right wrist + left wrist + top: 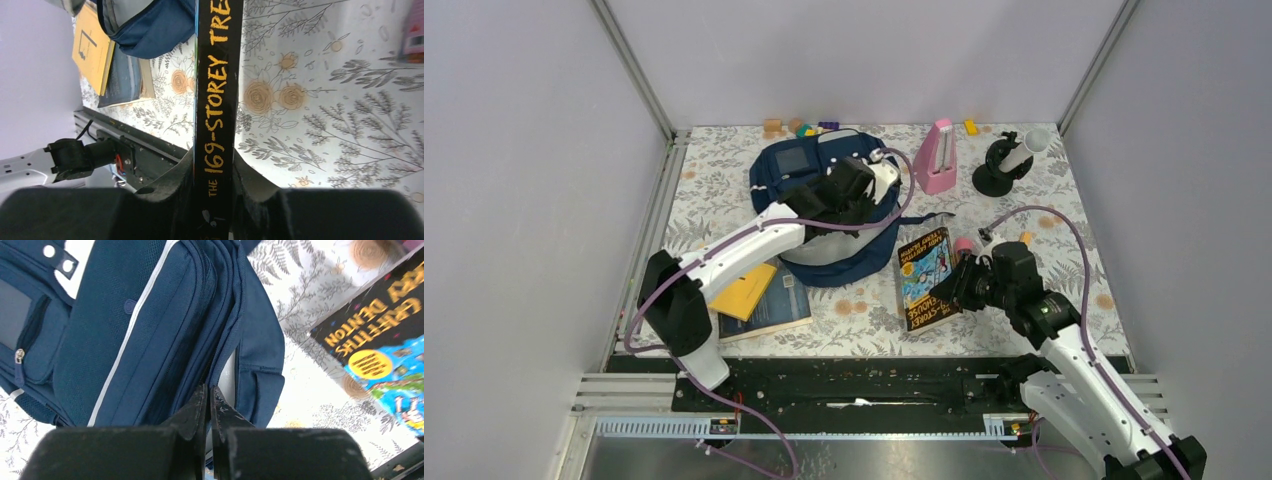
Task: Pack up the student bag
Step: Place the book in the student bag.
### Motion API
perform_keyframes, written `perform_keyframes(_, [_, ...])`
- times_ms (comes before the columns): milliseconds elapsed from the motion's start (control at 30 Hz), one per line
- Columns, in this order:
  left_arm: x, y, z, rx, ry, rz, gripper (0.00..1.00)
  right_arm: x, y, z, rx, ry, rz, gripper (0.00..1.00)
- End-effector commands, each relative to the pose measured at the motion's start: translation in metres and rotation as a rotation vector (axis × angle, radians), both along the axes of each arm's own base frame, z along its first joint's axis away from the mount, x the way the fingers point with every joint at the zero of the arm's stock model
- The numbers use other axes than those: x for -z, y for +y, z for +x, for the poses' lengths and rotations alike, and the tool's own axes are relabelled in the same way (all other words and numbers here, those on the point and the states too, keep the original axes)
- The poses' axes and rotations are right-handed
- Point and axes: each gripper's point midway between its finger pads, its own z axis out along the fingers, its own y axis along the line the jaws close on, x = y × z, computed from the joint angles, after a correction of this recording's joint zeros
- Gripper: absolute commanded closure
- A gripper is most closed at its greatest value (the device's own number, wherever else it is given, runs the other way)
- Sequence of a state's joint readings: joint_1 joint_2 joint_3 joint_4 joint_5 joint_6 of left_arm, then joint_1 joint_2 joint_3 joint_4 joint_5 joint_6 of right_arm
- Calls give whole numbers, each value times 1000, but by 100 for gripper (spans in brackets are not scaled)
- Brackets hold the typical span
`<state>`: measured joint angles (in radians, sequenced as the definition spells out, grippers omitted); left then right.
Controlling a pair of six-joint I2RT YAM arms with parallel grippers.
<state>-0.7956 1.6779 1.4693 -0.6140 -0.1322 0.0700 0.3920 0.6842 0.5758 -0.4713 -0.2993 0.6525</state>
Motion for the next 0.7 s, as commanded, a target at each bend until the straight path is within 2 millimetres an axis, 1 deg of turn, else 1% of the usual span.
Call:
perform_keyframes(0, [-75,0,14,-91,-147,-150,100,-36,31,12,-55,-83,188,100])
perform_keyframes(133, [-108,1,13,-99,-217,-233,100,-43,53,14,-88,-79,244,100])
perform_keyframes(167, [-115,2,13,-101,-234,-249,100,-46,60,15,-99,-87,255,100])
perform_keyframes(200, [-121,4,13,-107,-251,-264,100,-45,67,15,-108,-73,256,100])
perform_keyframes(267, [-133,6,12,-111,-281,-291,100,-48,84,18,-131,-75,279,100])
perform_keyframes(300, [-137,7,11,-111,-288,-301,100,-55,93,23,-134,-95,310,100])
perform_keyframes(433, [-143,11,9,-114,-304,-314,100,-62,116,40,-129,-105,357,100])
perform_keyframes(600, [-140,13,6,-111,-304,-317,100,-87,138,60,-122,-138,453,100])
perform_keyframes(667, [-139,13,5,-107,-300,-318,100,-85,145,67,-112,-123,462,100])
